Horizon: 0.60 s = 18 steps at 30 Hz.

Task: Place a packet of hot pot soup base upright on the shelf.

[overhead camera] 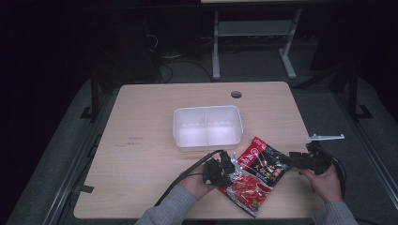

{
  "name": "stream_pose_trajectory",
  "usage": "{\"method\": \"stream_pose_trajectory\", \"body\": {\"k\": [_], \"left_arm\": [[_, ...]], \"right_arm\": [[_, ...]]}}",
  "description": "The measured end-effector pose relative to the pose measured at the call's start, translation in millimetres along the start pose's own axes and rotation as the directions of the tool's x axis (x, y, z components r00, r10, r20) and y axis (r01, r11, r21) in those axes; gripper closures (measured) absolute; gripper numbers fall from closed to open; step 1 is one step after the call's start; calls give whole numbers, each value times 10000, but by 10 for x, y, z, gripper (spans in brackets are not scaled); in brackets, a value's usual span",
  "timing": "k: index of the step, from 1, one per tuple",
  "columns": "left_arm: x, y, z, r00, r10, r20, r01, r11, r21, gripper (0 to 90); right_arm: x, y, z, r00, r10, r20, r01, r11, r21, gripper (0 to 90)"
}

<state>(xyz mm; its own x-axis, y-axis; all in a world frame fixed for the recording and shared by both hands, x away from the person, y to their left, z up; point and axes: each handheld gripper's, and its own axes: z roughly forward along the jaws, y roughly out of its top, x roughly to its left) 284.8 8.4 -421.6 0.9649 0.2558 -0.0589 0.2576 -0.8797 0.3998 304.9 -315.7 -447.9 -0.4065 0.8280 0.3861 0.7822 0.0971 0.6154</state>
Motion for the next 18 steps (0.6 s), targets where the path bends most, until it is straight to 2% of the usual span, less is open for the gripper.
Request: {"method": "stream_pose_trajectory", "body": {"k": [6,11,12,18], "left_arm": [[-8,-13,31,10000,-15,-74,16,10000,76,900],[-12,-14,46,9999,2,-109,0,9999,162,900],[-11,-13,47,9999,10,-107,-9,9999,165,900],[-16,-13,57,9999,44,-154,-41,9998,200,900]], "right_arm": [[-18,-54,57,9993,258,-263,-249,9991,335,365],[-24,-80,66,9972,461,-593,-441,9984,351,380],[-28,-93,70,9952,580,-785,-553,9978,356,385],[-9,-123,119,9897,810,-1184,-755,9959,497,402]]}}
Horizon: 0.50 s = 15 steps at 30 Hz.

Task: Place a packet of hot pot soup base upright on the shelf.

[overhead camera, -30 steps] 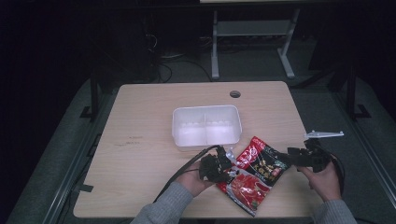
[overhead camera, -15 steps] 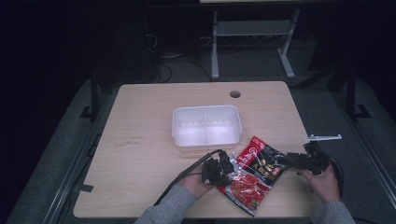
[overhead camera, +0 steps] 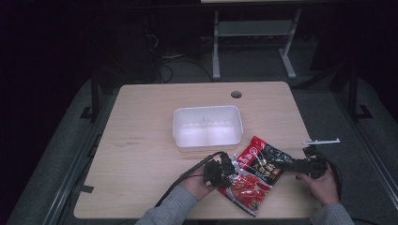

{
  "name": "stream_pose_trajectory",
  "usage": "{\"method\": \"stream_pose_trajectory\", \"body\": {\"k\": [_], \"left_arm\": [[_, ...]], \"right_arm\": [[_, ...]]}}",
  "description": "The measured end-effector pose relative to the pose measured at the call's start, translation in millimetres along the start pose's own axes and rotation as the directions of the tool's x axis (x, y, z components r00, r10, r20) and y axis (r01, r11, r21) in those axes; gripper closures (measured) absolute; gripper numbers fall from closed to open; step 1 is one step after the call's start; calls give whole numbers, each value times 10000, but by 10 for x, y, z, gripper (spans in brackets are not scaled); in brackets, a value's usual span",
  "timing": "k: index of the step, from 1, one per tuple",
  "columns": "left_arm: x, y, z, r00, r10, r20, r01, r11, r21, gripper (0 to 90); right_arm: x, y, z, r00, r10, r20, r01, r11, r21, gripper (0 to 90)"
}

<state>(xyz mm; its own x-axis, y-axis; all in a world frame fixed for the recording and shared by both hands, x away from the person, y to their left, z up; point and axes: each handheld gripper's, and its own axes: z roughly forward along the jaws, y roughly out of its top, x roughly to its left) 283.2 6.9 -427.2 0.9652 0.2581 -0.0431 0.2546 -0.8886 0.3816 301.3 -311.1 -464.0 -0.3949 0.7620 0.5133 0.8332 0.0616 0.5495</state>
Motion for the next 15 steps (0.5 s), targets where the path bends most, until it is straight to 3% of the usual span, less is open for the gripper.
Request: {"method": "stream_pose_trajectory", "body": {"k": [8,15], "left_arm": [[-3,-2,2,10000,66,-30,-66,10000,-3,900],[-4,-2,5,10000,52,-26,-52,10000,-1,900]], "right_arm": [[40,-7,106,9984,107,-551,-95,9997,216,433],[86,-1,189,9983,124,-578,-106,9995,312,438]]}}
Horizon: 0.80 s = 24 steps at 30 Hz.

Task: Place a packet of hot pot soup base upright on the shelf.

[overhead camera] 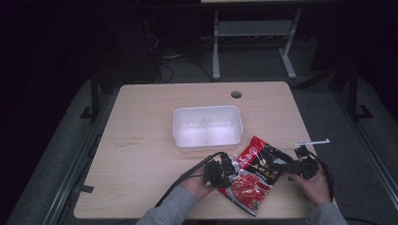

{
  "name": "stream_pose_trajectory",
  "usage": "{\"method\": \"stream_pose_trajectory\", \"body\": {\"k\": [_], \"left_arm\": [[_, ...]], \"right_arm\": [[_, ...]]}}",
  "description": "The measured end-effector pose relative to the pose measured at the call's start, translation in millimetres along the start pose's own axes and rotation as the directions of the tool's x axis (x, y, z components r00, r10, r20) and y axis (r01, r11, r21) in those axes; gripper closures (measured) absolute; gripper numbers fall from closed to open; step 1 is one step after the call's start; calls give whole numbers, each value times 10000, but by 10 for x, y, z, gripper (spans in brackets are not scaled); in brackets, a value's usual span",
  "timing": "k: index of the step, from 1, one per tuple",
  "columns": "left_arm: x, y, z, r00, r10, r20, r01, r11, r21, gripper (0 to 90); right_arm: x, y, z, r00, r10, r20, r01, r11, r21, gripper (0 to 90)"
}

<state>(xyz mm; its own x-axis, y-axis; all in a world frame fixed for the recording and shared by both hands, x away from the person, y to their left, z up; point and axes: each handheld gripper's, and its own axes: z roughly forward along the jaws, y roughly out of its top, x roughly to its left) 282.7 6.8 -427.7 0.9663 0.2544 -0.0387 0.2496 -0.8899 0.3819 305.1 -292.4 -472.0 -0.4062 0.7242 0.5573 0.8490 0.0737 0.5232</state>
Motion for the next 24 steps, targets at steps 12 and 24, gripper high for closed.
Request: {"method": "stream_pose_trajectory", "body": {"k": [12,24], "left_arm": [[-2,-6,1,10000,15,-53,-15,10000,-91,900],[34,-52,-48,9994,-323,155,331,9981,-515,852]], "right_arm": [[-92,-63,0,9923,1136,-503,-1162,9919,-513,633],[-13,-42,-125,9970,627,-465,-666,9939,-876,773]]}}
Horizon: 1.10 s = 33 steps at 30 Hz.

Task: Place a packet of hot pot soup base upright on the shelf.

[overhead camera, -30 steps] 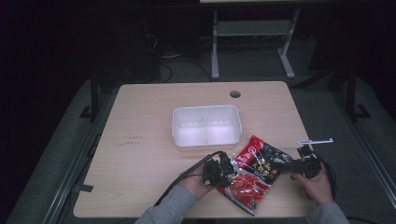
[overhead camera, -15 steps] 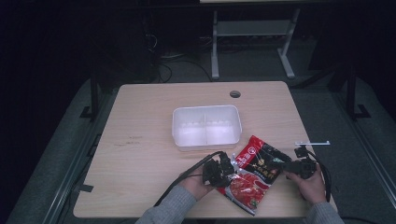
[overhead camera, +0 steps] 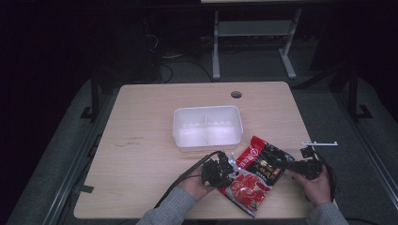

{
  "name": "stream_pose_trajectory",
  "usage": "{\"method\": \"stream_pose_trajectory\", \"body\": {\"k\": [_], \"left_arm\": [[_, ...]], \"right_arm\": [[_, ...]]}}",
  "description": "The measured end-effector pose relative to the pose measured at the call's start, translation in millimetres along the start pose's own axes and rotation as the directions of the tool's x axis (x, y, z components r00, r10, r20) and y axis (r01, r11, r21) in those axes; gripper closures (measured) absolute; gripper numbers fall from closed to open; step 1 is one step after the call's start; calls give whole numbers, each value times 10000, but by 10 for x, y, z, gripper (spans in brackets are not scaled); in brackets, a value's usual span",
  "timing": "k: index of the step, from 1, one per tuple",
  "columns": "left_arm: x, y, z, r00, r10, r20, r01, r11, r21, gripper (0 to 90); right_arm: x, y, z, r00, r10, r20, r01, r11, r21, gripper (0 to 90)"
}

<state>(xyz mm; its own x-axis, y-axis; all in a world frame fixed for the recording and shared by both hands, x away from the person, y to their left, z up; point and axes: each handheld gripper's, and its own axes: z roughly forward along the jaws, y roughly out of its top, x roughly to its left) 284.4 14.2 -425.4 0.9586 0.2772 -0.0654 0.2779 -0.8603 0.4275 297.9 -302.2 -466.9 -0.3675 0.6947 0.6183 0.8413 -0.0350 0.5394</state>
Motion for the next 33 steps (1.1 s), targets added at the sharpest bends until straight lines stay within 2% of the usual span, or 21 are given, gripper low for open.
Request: {"method": "stream_pose_trajectory", "body": {"k": [2,5,6,8,9,10,14,16,17,19,20,21,22,25,28,30,32,33], "left_arm": [[16,-7,-20,10000,-44,85,45,10000,-59,815],[61,-33,-79,9994,-315,160,320,9989,-346,729],[61,-33,-79,9994,-315,160,320,9989,-346,694],[109,-52,-116,9976,-622,305,638,9963,-576,612],[109,-52,-116,9976,-622,305,638,9963,-576,567],[125,-57,-120,9966,-720,405,745,9952,-632,567],[171,-59,-104,9910,-1046,834,1117,9901,-851,438],[195,-49,-61,9847,-1262,1200,1376,9862,-920,371],[195,-49,-61,9847,-1262,1200,1376,9862,-920,357],[213,-41,-28,9806,-1352,1417,1489,9847,-907,347],[221,-39,-10,9779,-1401,1549,1559,9832,-946,340],[234,-33,17,9726,-1460,1810,1660,9810,-1001,334],[234,-33,17,9726,-1460,1810,1660,9810,-1001,333],[249,-21,51,9669,-1493,2071,1738,9791,-1054,330],[252,4,87,9624,-1527,2248,1791,9785,-1023,317],[256,9,92,9626,-1497,2256,1760,9792,-1013,317],[262,17,103,9590,-1574,2355,1860,9770,-1046,318],[270,22,112,9544,-1629,2504,1938,9755,-1044,320]], "right_arm": [[43,17,-29,9998,-209,67,209,9998,-77,776],[145,49,-108,9968,-761,260,769,9966,-294,778],[145,49,-108,9968,-761,260,769,9966,-294,778],[224,67,-172,9927,-1121,444,1141,9924,-460,778],[251,73,-196,9903,-1292,504,1319,9898,-544,777],[251,73,-196,9903,-1292,504,1319,9898,-544,777],[377,93,-274,9777,-1952,771,2005,9773,-687,777],[454,98,-313,9677,-2361,883,2430,9668,-786,777],[454,98,-313,9677,-2361,883,2430,9668,-786,777],[499,99,-330,9609,-2600,953,2678,9601,-807,777],[519,99,-341,9583,-2691,957,2771,9573,-828,777],[560,98,-363,9531,-2857,997,2944,9518,-866,778],[560,98,-363,9531,-2857,997,2944,9518,-866,778],[614,100,-384,9447,-3118,1013,3211,9424,-938,777],[686,104,-395,9302,-3532,1003,3629,9260,-1044,777],[706,106,-396,9274,-3602,1012,3701,9230,-1056,777],[758,112,-394,9217,-3758,964,3852,9162,-1109,777],[778,112,-390,9192,-3819,961,3912,9135,-1119,777]]}}
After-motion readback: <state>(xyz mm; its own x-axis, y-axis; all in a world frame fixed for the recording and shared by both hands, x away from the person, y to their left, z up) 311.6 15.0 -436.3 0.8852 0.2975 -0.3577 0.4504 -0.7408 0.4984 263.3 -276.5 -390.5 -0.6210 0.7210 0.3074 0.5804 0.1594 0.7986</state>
